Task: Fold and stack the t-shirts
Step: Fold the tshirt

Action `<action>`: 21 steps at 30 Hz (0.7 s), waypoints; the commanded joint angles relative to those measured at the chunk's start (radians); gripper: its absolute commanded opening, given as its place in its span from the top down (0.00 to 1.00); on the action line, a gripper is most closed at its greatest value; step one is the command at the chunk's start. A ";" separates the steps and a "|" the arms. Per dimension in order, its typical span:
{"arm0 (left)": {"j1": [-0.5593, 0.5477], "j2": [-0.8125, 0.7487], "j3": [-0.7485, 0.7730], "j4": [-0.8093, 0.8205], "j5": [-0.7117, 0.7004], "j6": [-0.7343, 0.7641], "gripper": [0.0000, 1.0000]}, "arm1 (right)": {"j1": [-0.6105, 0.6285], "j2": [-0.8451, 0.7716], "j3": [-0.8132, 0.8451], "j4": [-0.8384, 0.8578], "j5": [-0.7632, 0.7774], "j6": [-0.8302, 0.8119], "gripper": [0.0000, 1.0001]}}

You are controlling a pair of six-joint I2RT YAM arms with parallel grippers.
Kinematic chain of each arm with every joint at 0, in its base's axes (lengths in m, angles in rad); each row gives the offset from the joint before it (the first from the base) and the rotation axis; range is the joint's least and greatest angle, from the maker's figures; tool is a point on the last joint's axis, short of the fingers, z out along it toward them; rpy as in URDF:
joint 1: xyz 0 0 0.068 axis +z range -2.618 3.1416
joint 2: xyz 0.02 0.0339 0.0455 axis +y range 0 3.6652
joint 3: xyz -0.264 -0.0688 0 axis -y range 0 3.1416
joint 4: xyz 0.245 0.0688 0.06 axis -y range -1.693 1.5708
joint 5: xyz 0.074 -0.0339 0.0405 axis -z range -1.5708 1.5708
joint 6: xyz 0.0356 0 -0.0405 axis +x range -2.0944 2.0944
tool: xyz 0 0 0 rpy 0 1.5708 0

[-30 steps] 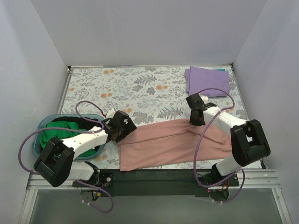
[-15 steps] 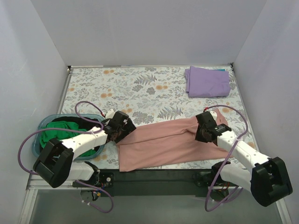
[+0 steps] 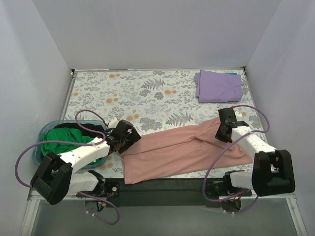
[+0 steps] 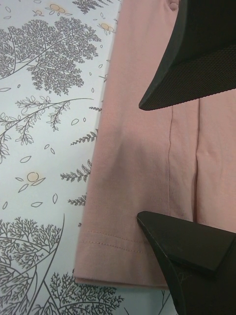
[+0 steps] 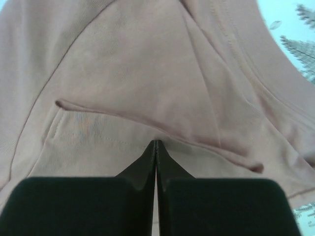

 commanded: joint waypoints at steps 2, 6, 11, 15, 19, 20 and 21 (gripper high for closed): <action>0.003 -0.037 -0.025 -0.110 -0.053 -0.033 0.16 | -0.003 0.158 0.071 0.113 -0.104 -0.081 0.99; 0.003 -0.058 -0.026 -0.157 -0.074 -0.052 0.14 | 0.068 0.374 0.198 0.173 -0.166 -0.136 0.99; 0.003 -0.064 -0.026 -0.167 -0.068 -0.069 0.14 | 0.255 0.606 0.504 0.176 -0.202 -0.182 0.99; 0.003 -0.064 -0.023 -0.164 -0.041 -0.076 0.14 | 0.371 0.823 0.738 0.174 -0.259 -0.239 0.99; 0.003 -0.063 -0.018 -0.161 -0.033 -0.081 0.14 | 0.396 1.011 1.028 0.156 -0.310 -0.288 0.99; 0.003 -0.063 -0.017 -0.159 -0.025 -0.087 0.14 | 0.395 1.051 1.088 0.148 -0.310 -0.294 0.99; 0.003 -0.063 -0.015 -0.156 -0.016 -0.092 0.14 | 0.395 1.130 1.228 0.127 -0.298 -0.302 0.99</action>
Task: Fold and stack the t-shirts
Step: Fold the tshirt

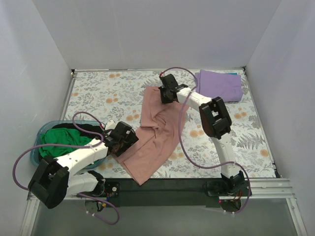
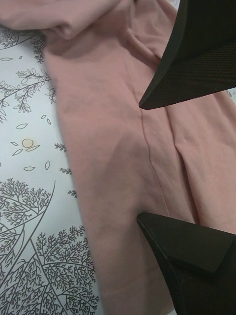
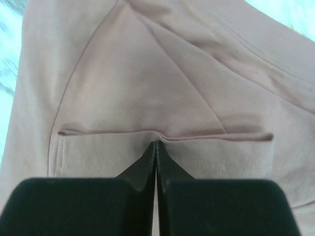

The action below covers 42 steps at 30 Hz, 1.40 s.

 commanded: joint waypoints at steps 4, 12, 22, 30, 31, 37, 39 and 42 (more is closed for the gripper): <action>-0.001 -0.012 -0.020 0.005 0.108 -0.060 0.14 | -0.017 0.338 0.507 -0.047 -0.026 -0.125 0.99; -0.101 0.013 -0.038 0.092 0.232 -0.129 0.14 | -0.171 0.393 0.533 0.116 -0.176 0.049 0.98; -0.293 0.100 0.021 0.190 0.209 -0.201 0.14 | -0.204 0.471 0.591 0.226 -0.360 0.066 0.75; -0.386 0.266 0.135 0.201 0.194 -0.188 0.14 | -0.201 0.465 0.596 0.304 -0.393 0.084 0.48; -0.396 0.280 0.153 0.201 0.185 -0.189 0.14 | -0.199 0.464 0.596 0.309 -0.393 0.091 0.48; -0.420 0.271 0.256 0.149 0.149 -0.123 0.14 | -0.190 0.404 0.597 0.300 -0.442 0.091 0.01; -0.422 0.236 0.301 0.106 0.100 -0.102 0.14 | -0.190 0.318 0.582 0.282 -0.440 0.068 0.02; -0.422 0.148 0.318 0.017 0.034 -0.097 0.14 | -0.190 0.150 0.496 0.257 -0.455 0.039 0.02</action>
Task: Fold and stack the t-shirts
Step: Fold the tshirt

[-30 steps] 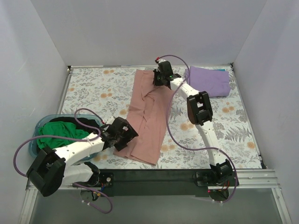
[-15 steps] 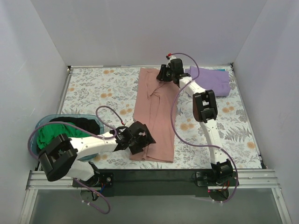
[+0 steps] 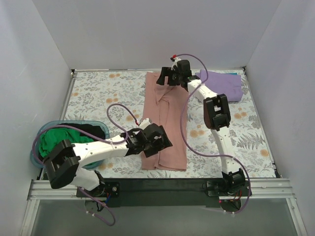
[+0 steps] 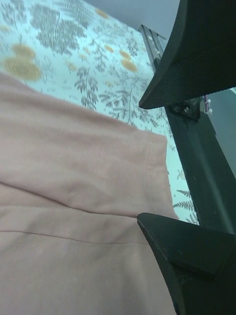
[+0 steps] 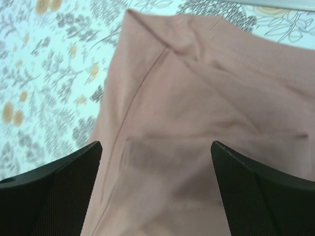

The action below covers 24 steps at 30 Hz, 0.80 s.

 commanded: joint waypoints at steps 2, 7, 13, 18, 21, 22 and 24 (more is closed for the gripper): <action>-0.004 -0.157 0.027 -0.125 -0.101 0.030 0.11 | -0.002 -0.380 -0.105 -0.066 -0.055 -0.084 0.02; -0.002 -0.298 -0.054 -0.284 -0.144 0.045 0.05 | -0.001 -0.779 -0.606 -0.188 0.096 -0.108 0.02; 0.013 -0.375 -0.171 -0.441 -0.164 -0.036 0.04 | 0.089 -1.315 -1.316 -0.232 0.271 0.082 0.02; 0.016 -0.462 -0.302 -0.338 -0.074 -0.023 0.05 | 0.295 -1.607 -1.630 -0.278 0.335 0.266 0.02; 0.016 -0.465 -0.347 -0.271 -0.042 -0.024 0.15 | 0.378 -1.684 -1.745 -0.282 0.319 0.346 0.05; 0.016 -0.458 -0.356 -0.236 -0.030 -0.023 0.22 | 0.396 -1.693 -1.756 -0.283 0.316 0.368 0.08; 0.016 -0.436 -0.367 -0.200 0.006 -0.006 0.30 | 0.451 -1.702 -1.762 -0.289 0.327 0.380 0.09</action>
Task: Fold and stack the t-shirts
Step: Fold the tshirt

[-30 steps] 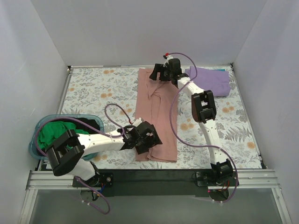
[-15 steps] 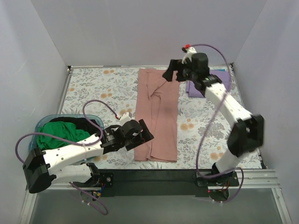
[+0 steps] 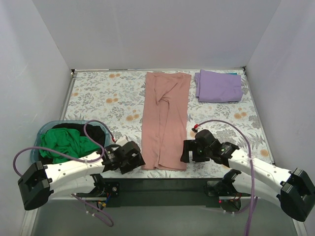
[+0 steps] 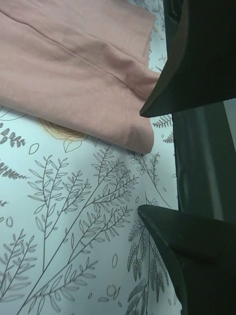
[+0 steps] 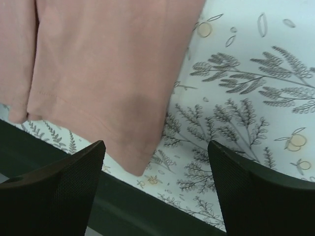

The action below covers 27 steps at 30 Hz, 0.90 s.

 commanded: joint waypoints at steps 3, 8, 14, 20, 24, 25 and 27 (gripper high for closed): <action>0.004 0.055 -0.015 0.102 0.085 0.010 0.43 | 0.109 -0.037 0.014 0.034 0.045 0.122 0.11; 0.002 0.081 -0.089 0.186 0.162 0.021 0.54 | 0.193 -0.003 -0.017 0.030 0.065 0.195 0.16; 0.002 0.099 -0.104 0.208 0.172 0.021 0.69 | 0.221 0.006 -0.055 0.028 0.073 0.241 0.31; 0.002 0.119 -0.106 0.249 0.186 0.034 1.00 | 0.222 0.009 -0.069 0.040 0.105 0.248 0.59; 0.001 0.095 -0.115 0.249 0.194 0.033 1.00 | 0.222 0.002 -0.075 0.043 0.114 0.246 0.95; -0.001 0.072 -0.118 0.248 0.198 0.033 1.00 | 0.222 -0.015 -0.078 0.043 0.096 0.243 0.98; -0.003 0.047 -0.131 0.249 0.240 0.027 1.00 | 0.222 -0.041 -0.099 0.034 0.074 0.246 0.99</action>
